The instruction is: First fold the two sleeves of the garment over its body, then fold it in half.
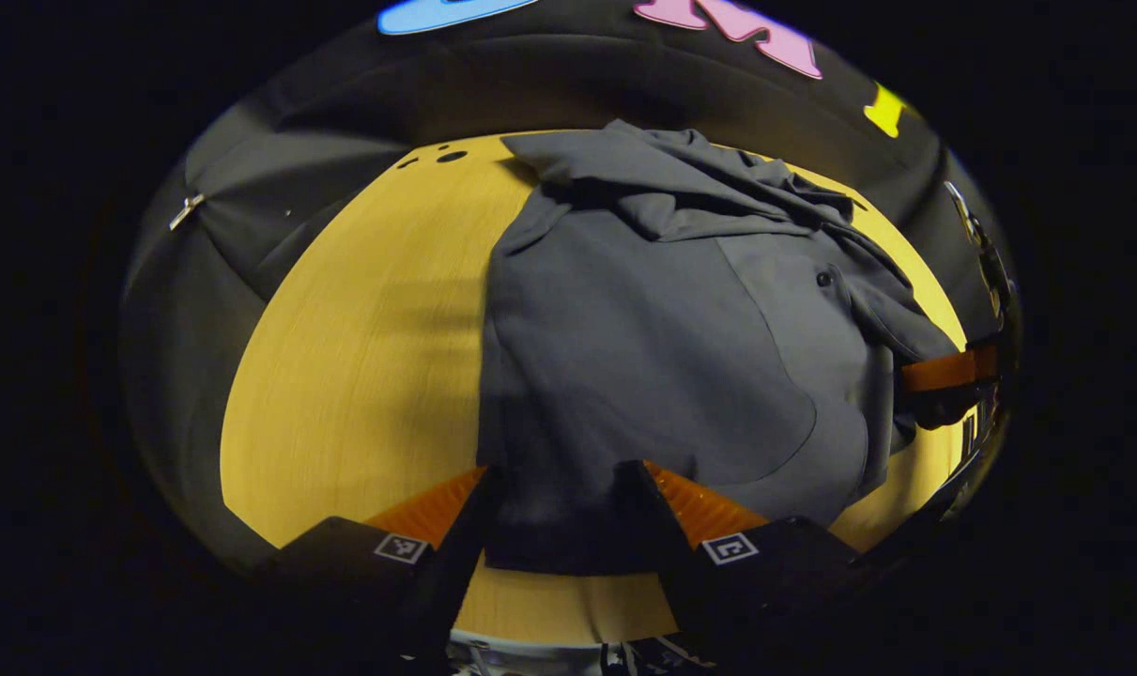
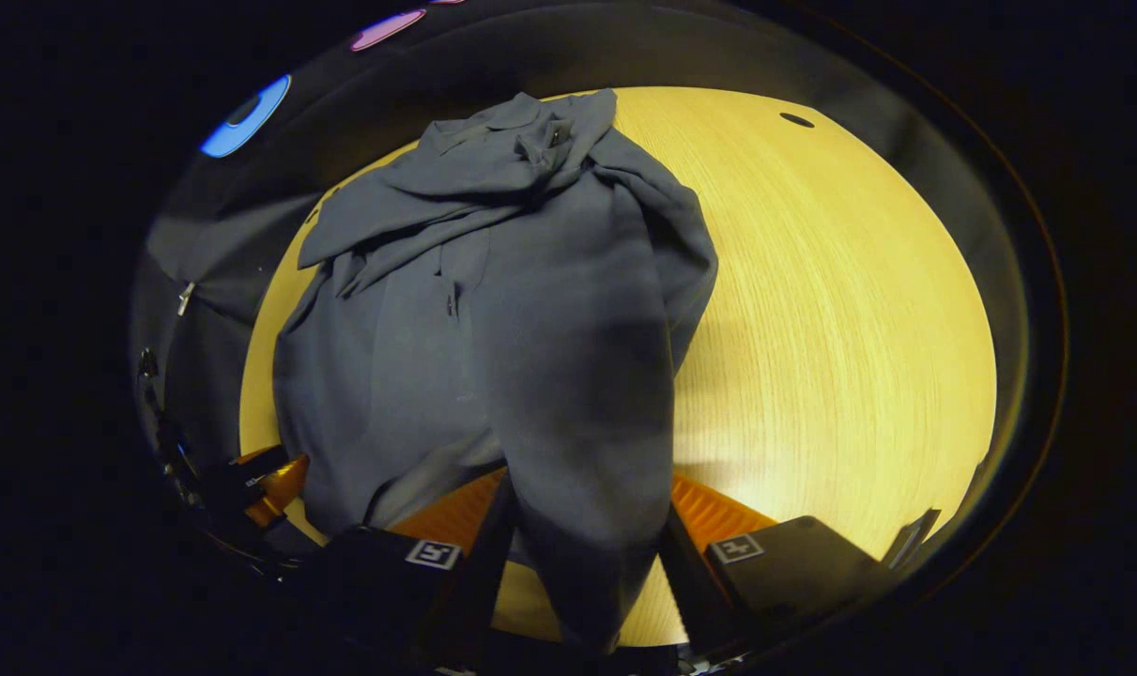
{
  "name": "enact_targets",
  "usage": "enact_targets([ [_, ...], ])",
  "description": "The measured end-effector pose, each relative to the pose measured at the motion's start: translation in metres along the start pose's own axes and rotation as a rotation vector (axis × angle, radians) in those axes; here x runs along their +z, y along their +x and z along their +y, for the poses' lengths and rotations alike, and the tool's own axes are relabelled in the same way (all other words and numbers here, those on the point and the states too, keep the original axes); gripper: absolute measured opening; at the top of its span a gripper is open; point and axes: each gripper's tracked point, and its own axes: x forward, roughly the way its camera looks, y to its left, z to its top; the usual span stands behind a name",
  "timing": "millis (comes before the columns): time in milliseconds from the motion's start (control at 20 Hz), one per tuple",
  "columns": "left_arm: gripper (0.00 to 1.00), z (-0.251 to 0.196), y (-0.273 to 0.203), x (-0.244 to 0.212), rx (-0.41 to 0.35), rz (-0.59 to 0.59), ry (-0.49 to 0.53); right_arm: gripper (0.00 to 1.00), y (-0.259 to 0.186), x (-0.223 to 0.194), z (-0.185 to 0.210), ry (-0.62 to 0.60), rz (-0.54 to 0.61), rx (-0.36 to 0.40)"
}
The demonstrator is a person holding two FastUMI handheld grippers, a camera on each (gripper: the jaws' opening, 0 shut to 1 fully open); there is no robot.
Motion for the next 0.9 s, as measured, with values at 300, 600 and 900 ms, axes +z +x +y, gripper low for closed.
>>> enact_targets([
  [300,0.46,-0.018,0.003,0.005,-0.035,-0.004,0.045,0.23,0.005,0.001,0.001,-0.098,-0.002,-0.024],
  [600,0.07,-0.022,0.005,0.010,-0.057,-0.004,0.065,0.08,0.004,0.002,0.004,-0.088,-0.018,0.096],
  [900,0.09,-0.029,-0.017,0.039,-0.105,-0.062,-0.054,0.08,-0.018,0.022,0.011,-0.134,-0.099,0.128],
])
